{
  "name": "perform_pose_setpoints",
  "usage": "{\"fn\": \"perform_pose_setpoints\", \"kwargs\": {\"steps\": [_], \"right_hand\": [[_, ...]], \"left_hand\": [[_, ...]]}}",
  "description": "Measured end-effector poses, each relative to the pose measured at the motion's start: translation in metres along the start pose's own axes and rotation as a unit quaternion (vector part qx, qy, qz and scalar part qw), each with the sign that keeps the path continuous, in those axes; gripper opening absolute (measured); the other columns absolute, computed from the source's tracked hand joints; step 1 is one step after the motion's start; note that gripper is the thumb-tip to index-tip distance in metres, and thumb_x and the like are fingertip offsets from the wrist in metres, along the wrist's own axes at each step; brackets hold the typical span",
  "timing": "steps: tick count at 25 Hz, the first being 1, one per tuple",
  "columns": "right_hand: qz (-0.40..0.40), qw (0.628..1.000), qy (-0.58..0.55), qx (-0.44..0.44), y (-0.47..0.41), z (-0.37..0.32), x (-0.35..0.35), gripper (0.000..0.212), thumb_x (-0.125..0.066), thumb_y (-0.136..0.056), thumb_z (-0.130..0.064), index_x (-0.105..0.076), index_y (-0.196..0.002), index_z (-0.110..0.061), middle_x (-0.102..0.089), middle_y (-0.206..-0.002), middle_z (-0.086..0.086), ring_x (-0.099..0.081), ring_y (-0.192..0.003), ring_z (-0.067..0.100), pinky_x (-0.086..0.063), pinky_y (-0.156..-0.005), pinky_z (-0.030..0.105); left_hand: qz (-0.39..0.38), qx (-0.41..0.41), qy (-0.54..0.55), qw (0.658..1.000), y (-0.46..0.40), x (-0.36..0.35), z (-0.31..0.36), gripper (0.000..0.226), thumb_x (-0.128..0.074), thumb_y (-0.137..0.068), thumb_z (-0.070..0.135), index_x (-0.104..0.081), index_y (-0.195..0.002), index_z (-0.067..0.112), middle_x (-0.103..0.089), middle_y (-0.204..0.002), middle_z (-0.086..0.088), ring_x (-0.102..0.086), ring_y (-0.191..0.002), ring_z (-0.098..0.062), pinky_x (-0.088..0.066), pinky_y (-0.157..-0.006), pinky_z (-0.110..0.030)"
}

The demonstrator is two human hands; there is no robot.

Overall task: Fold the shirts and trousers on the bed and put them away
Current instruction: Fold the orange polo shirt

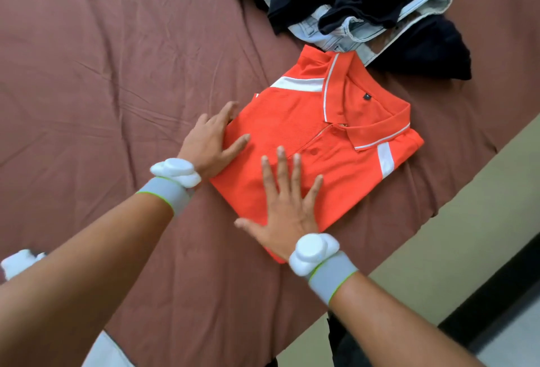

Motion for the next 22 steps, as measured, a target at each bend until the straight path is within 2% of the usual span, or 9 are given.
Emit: {"fn": "perform_pose_setpoints", "kwargs": {"steps": [3, 6, 8, 10, 13, 15, 17, 19, 22], "right_hand": [[-0.056, 0.997, 0.048, -0.015, 0.003, -0.037, -0.028, 0.121, -0.067, -0.070, -0.059, 0.012, -0.154, -0.022, 0.021, -0.160, 0.010, 0.016, -0.145, 0.040, 0.001, -0.102, 0.078], [-0.069, 0.995, 0.057, -0.048, -0.001, -0.040, -0.030, 0.087, -0.039, -0.085, -0.017, 0.017, -0.152, -0.023, 0.021, -0.159, 0.012, 0.015, -0.145, 0.042, -0.006, -0.101, 0.079], [-0.106, 0.993, 0.036, -0.036, 0.004, -0.044, -0.032, 0.078, -0.015, -0.081, -0.012, 0.019, -0.151, -0.023, 0.020, -0.159, 0.013, 0.014, -0.146, 0.039, -0.011, -0.105, 0.075], [-0.138, 0.990, 0.016, -0.006, 0.018, -0.055, -0.031, 0.078, -0.007, -0.078, -0.012, 0.018, -0.151, -0.023, 0.017, -0.160, 0.012, 0.010, -0.148, 0.035, -0.014, -0.109, 0.069], [-0.213, 0.975, 0.023, 0.053, 0.059, -0.079, -0.037, 0.076, -0.009, -0.083, -0.006, 0.016, -0.152, -0.025, 0.014, -0.161, 0.008, 0.008, -0.149, 0.031, -0.014, -0.113, 0.064], [-0.239, 0.968, 0.036, 0.070, 0.080, -0.078, -0.050, 0.073, -0.025, -0.092, -0.007, 0.009, -0.154, -0.025, 0.008, -0.162, 0.007, 0.003, -0.149, 0.031, -0.015, -0.113, 0.064], [-0.165, 0.979, 0.061, 0.101, 0.080, -0.076, -0.049, 0.063, -0.035, -0.092, -0.024, -0.020, -0.153, -0.018, -0.022, -0.159, 0.011, -0.024, -0.145, 0.034, -0.028, -0.106, 0.065], [-0.072, 0.985, 0.078, 0.135, 0.070, -0.074, -0.043, 0.057, -0.037, -0.084, -0.036, -0.052, -0.135, -0.015, -0.056, -0.135, 0.010, -0.056, -0.120, 0.031, -0.048, -0.090, 0.054], [-0.003, 0.982, 0.066, 0.180, 0.058, -0.072, -0.031, 0.042, -0.055, -0.080, -0.037, -0.062, -0.116, -0.016, -0.067, -0.111, 0.002, -0.063, -0.093, 0.024, -0.049, -0.070, 0.039]], "left_hand": [[-0.051, 0.021, 0.032, 0.998, 0.015, -0.006, -0.008, 0.064, -0.051, -0.091, 0.057, -0.040, -0.143, 0.021, -0.062, -0.128, -0.007, -0.058, -0.116, -0.028, -0.043, -0.094, -0.036], [-0.083, 0.047, 0.070, 0.993, 0.015, -0.016, -0.006, 0.050, -0.054, -0.096, 0.045, -0.045, -0.137, 0.017, -0.067, -0.115, -0.014, -0.061, -0.106, -0.034, -0.046, -0.086, -0.038], [-0.093, 0.039, 0.078, 0.992, 0.019, -0.014, -0.005, 0.035, -0.054, -0.098, 0.038, -0.054, -0.124, 0.014, -0.068, -0.106, -0.014, -0.062, -0.100, -0.035, -0.046, -0.081, -0.038], [-0.102, 0.039, 0.088, 0.990, 0.037, -0.009, -0.011, 0.029, -0.055, -0.098, 0.034, -0.057, -0.116, 0.012, -0.069, -0.104, -0.012, -0.062, -0.098, -0.034, -0.046, -0.080, -0.038], [-0.105, 0.072, 0.101, 0.987, 0.095, -0.006, -0.027, 0.036, -0.060, -0.095, 0.034, -0.055, -0.123, 0.013, -0.068, -0.114, -0.010, -0.063, -0.106, -0.032, -0.046, -0.085, -0.037], [-0.079, 0.113, 0.179, 0.974, 0.118, -0.006, -0.026, 0.049, -0.065, -0.092, 0.036, -0.050, -0.133, 0.014, -0.064, -0.126, -0.007, -0.060, -0.116, -0.026, -0.044, -0.094, -0.033], [-0.012, 0.130, 0.241, 0.962, 0.106, 0.000, -0.020, 0.050, -0.066, -0.090, 0.034, -0.051, -0.132, 0.012, -0.064, -0.128, -0.007, -0.060, -0.117, -0.022, -0.042, -0.097, -0.029], [0.041, 0.151, 0.231, 0.960, 0.078, 0.007, -0.017, 0.037, -0.065, -0.091, 0.030, -0.061, -0.124, 0.013, -0.069, -0.118, -0.006, -0.064, -0.111, -0.022, -0.044, -0.091, -0.025], [0.047, 0.225, 0.202, 0.952, 0.055, 0.004, -0.017, 0.030, -0.064, -0.091, 0.035, -0.070, -0.115, 0.017, -0.073, -0.107, -0.005, -0.065, -0.106, -0.023, -0.048, -0.085, -0.029]]}}
Point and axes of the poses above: each hand's wrist, its own y-axis away from the middle knuckle, its own x-axis out of the back of the hand, z = x × y, the point moved 7 cm from there along -y, towards the middle knuckle
